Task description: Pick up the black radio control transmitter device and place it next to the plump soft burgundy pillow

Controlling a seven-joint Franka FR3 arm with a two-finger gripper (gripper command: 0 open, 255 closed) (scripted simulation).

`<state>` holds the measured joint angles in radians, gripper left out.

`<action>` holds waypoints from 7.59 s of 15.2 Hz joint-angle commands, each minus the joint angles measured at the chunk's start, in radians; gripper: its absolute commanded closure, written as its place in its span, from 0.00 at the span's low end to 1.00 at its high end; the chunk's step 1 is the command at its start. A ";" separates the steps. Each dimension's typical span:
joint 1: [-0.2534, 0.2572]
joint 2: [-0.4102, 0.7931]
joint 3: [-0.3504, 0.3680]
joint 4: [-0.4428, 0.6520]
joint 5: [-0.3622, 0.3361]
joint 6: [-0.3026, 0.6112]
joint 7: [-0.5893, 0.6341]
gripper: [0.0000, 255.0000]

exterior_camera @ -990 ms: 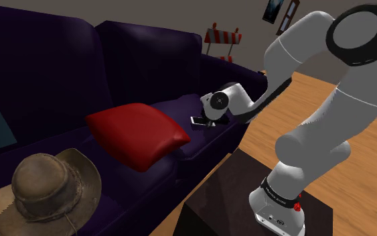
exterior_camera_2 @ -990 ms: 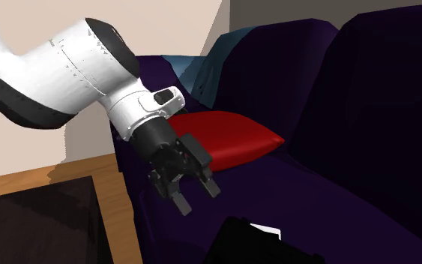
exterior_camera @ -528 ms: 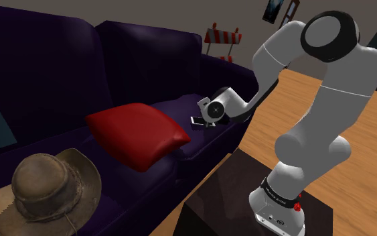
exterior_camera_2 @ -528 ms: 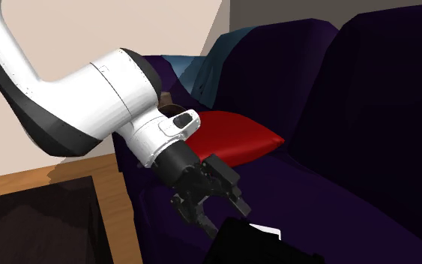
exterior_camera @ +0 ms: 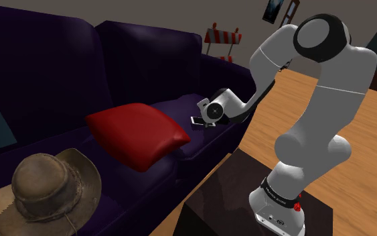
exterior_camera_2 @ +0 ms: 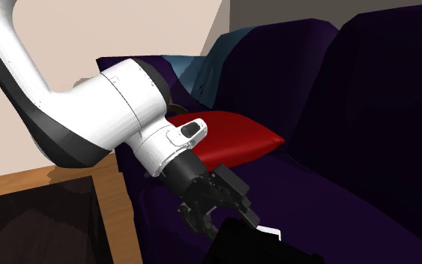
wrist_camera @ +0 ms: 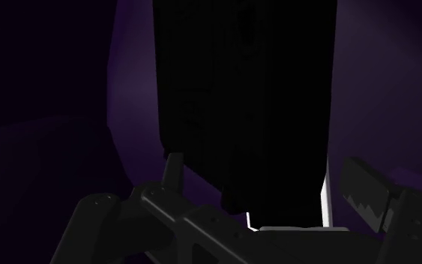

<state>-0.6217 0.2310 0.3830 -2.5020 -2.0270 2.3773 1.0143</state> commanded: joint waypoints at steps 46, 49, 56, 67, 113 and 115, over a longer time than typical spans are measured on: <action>-0.017 -0.477 -0.034 -0.064 0.527 0.247 -0.576 1.00; -0.009 -0.409 -0.016 0.014 0.553 0.211 -0.600 1.00; 0.024 -0.144 0.034 0.303 0.579 0.076 -0.650 1.00; 0.097 0.142 0.042 0.613 0.556 -0.044 -0.693 1.00; 0.176 0.285 0.010 0.544 0.350 -0.092 -0.403 0.00; 0.176 0.285 0.010 0.544 0.350 -0.092 -0.403 0.00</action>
<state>-0.4454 0.5190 0.3931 -1.9553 -1.6783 2.2868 0.6106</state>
